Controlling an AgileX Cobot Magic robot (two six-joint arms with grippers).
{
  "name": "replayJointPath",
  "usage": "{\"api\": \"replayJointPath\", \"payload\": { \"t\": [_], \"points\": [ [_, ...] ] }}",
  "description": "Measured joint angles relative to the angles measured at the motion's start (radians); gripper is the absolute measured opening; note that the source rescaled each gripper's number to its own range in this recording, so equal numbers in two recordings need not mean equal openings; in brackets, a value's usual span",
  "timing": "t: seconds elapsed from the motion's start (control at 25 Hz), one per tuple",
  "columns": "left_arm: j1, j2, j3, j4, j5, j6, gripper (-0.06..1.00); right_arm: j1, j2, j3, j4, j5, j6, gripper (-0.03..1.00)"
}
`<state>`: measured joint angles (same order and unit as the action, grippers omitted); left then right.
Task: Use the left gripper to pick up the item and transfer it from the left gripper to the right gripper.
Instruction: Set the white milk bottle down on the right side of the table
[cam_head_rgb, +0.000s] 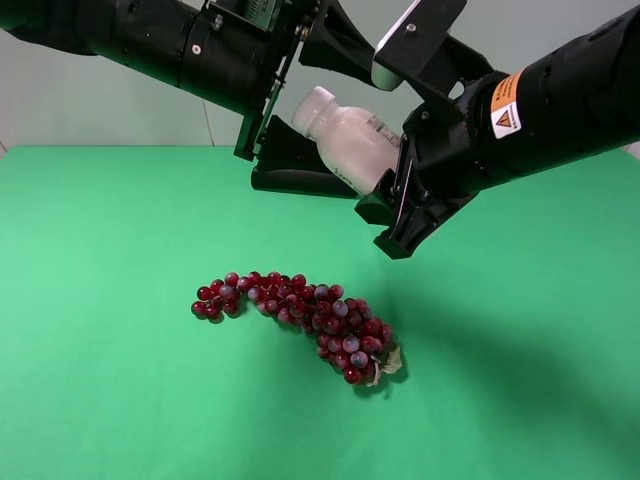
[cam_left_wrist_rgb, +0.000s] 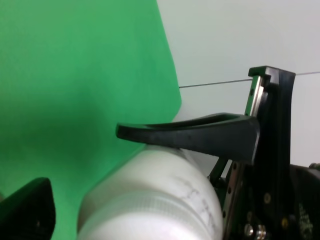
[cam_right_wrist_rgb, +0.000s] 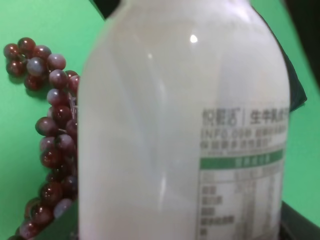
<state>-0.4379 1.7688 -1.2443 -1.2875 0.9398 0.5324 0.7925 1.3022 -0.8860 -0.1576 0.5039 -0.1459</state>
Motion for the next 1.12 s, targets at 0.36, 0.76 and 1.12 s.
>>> {"api": "replayJointPath", "payload": {
  "t": [0.36, 0.76, 1.12],
  "points": [
    [0.017, 0.0, 0.0, 0.031, 0.04, 0.0, 0.89, 0.0, 0.0, 0.0, 0.0, 0.001, 0.0, 0.03],
    [0.143, -0.072, 0.0, 0.07, 0.112, -0.003, 0.89, 0.0, 0.0, 0.0, 0.0, 0.006, 0.0, 0.03],
    [0.242, -0.248, 0.0, 0.23, 0.115, -0.015, 0.89, 0.0, 0.0, 0.0, 0.0, 0.007, 0.0, 0.03]
  ]
}}
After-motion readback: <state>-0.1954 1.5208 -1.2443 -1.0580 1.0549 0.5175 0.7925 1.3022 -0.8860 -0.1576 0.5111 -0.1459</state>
